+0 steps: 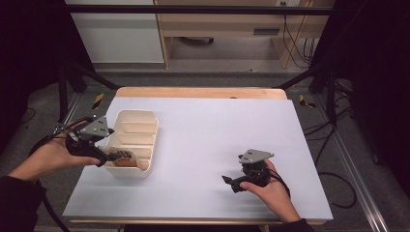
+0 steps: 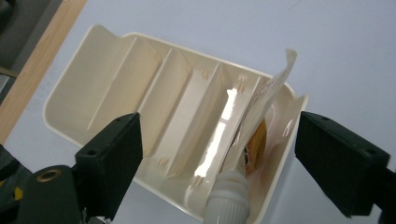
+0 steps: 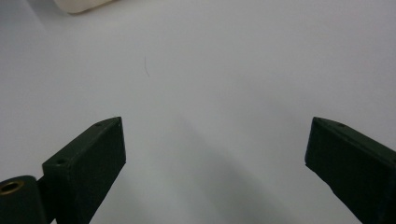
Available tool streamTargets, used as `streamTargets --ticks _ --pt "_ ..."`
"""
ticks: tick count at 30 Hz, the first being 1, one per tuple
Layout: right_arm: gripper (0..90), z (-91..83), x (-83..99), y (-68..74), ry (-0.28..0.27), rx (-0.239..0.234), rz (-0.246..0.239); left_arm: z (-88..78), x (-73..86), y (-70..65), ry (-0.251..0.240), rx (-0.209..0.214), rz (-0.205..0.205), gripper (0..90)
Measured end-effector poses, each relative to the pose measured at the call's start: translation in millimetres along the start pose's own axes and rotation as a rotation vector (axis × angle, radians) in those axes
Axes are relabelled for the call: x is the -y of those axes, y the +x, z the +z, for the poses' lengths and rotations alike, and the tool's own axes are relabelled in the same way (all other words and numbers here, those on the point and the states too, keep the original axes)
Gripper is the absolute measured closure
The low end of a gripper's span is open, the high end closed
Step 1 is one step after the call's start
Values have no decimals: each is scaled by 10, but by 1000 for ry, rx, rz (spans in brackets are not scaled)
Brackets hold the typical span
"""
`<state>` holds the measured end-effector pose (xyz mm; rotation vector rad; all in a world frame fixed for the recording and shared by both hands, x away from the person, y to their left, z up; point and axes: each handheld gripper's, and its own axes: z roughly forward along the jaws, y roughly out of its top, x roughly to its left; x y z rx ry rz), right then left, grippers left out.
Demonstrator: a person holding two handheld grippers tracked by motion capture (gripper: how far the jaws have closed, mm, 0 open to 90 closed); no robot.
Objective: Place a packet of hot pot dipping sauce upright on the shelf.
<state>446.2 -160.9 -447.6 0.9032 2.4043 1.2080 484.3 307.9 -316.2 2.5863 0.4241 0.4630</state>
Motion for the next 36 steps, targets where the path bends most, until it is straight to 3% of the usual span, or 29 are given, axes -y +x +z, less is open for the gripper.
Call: streamTargets --ticks 7,17,24,28,33,35,36 --pt "57 -2 1 -4 -3 2 1 -33 -127 -77 -22 -22 2 69" --pt "56 -13 0 2 -5 3 -2 15 -518 -348 -73 -53 33 63" --pt "55 -28 4 0 -8 13 -5 211 -735 -599 -103 -28 64 63" --pt "55 -42 9 -5 -10 19 1 340 -867 -736 -134 7 54 65" --pt "55 -58 20 -27 -13 31 6 460 -969 -836 -144 27 54 65" --pt "55 -70 24 -37 -15 39 11 540 -1015 -884 -135 16 66 65" --pt "54 -80 27 -43 -16 46 13 632 -1055 -924 -134 34 64 65"
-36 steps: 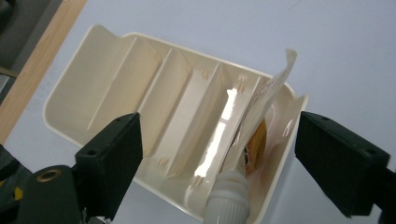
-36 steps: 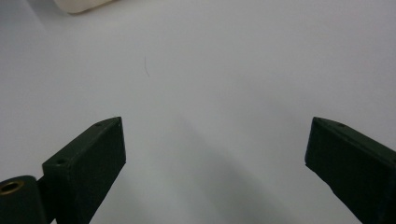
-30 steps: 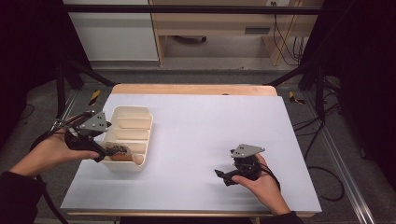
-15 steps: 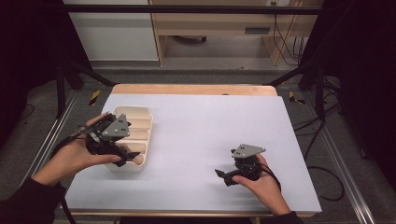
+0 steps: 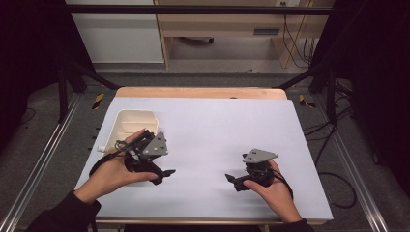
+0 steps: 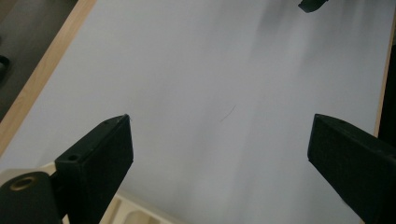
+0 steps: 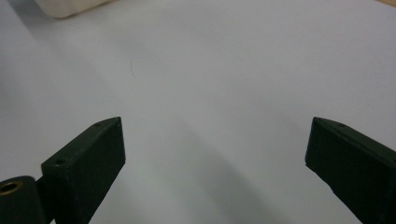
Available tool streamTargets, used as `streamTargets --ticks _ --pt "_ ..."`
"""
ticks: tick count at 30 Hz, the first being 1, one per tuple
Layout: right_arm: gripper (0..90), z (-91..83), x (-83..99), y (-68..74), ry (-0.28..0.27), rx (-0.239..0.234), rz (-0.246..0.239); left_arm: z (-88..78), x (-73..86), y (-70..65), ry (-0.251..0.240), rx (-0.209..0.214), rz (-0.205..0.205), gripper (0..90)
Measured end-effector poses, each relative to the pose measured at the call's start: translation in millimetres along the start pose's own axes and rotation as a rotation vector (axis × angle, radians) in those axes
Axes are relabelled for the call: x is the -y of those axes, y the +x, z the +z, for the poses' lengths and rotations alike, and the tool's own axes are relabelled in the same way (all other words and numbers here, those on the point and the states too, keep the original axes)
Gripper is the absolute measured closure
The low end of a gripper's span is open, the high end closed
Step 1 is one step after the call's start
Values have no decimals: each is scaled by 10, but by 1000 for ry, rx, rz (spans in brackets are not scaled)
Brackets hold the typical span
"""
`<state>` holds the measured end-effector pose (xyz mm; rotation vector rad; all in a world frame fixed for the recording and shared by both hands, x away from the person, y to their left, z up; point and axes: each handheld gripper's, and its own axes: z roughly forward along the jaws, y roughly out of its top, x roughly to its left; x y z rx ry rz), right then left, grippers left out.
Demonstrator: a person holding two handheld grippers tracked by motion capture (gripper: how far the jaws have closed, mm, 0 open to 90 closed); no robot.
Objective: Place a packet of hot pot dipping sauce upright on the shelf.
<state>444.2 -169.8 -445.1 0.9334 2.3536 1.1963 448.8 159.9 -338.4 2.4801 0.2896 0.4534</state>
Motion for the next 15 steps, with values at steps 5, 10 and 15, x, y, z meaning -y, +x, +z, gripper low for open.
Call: streamTargets --ticks 5,10,15 --pt "56 -35 3 -22 -9 37 4 192 -80 -56 -5 23 -1 66" --pt "57 -71 22 -69 -15 57 17 443 -161 -114 1 44 5 67" --pt "57 -92 50 -97 -7 73 39 679 -177 -173 8 54 -1 65"
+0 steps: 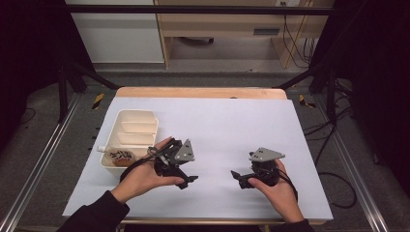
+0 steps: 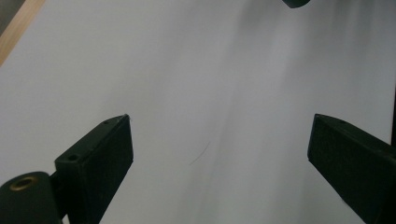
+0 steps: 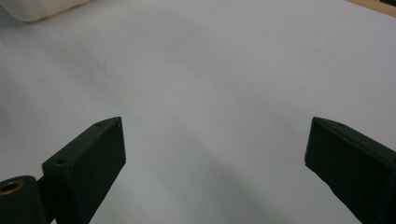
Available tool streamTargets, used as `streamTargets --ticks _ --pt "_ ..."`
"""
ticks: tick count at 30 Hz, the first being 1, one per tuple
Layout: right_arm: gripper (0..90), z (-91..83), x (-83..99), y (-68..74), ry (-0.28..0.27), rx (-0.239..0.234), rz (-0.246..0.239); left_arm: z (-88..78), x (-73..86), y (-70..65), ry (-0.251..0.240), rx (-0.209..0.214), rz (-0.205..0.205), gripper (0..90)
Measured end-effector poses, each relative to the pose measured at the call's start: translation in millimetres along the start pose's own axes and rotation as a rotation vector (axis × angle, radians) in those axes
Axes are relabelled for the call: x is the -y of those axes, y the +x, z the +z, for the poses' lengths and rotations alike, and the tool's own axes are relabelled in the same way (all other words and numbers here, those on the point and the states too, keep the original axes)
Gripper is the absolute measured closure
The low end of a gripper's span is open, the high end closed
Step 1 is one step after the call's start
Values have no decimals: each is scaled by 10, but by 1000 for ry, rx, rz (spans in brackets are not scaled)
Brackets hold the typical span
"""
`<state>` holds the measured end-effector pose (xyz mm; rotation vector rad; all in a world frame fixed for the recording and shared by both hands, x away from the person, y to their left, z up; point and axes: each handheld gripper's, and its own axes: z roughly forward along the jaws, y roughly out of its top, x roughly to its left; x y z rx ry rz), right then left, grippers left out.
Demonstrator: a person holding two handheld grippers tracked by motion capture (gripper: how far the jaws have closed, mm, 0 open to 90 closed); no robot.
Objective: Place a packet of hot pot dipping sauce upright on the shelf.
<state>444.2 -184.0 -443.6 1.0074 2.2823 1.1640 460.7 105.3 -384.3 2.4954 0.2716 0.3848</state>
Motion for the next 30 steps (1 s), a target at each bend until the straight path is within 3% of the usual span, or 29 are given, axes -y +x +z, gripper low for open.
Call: streamTargets --ticks 10,27,30 --pt "58 -3 13 -34 4 9 12 373 147 -68 -13 10 -70 65" --pt "58 18 19 -36 12 10 13 564 458 -79 -99 -18 -213 68" --pt "58 25 21 -35 14 12 12 595 504 -92 -97 -26 -222 67"
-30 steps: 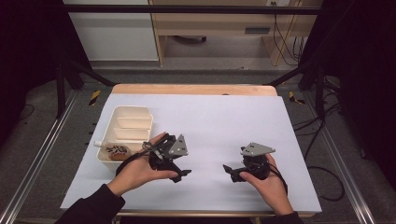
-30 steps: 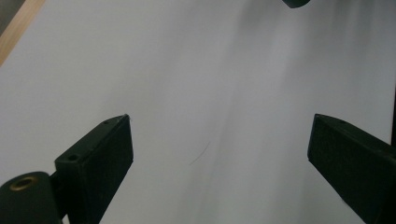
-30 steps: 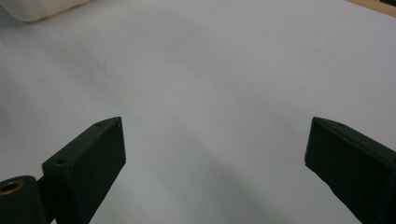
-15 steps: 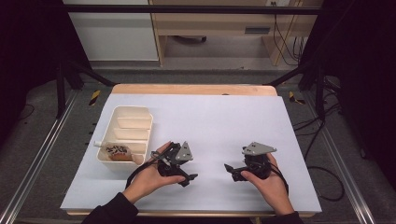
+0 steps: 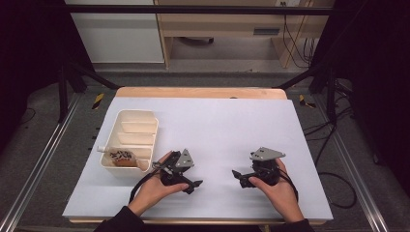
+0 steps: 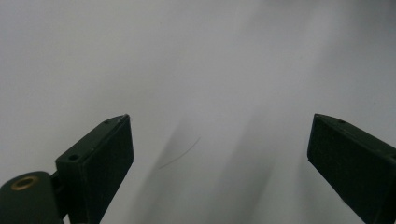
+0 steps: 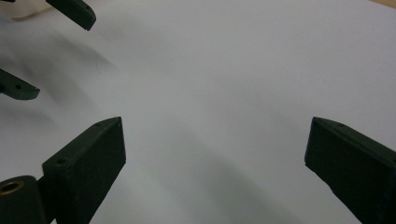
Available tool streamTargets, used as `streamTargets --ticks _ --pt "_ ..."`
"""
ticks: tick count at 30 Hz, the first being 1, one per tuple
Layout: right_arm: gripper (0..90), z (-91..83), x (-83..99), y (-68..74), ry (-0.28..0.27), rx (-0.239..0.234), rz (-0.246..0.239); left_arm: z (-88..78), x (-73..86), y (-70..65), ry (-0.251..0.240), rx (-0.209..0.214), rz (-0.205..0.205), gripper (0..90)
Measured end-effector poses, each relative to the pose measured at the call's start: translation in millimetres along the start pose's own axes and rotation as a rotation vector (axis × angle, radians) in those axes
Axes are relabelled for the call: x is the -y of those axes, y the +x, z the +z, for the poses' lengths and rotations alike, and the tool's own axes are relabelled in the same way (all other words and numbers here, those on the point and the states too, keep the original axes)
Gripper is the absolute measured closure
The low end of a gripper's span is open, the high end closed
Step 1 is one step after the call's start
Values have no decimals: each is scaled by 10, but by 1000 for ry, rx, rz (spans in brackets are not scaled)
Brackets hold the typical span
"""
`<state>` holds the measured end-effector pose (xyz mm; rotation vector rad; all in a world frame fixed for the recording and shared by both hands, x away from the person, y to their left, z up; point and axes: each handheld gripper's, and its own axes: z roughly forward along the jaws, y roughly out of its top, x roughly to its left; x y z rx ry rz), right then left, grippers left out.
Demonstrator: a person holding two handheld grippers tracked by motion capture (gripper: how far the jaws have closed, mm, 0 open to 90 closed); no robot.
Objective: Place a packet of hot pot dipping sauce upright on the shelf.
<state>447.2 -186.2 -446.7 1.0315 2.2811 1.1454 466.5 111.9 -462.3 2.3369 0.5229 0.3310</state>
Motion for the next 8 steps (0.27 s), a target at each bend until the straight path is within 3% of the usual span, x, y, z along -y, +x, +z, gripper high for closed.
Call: streamTargets --ticks 8 --pt "58 33 -3 2 12 -1 -15 -11 74 -28 -4 -18 0 66"
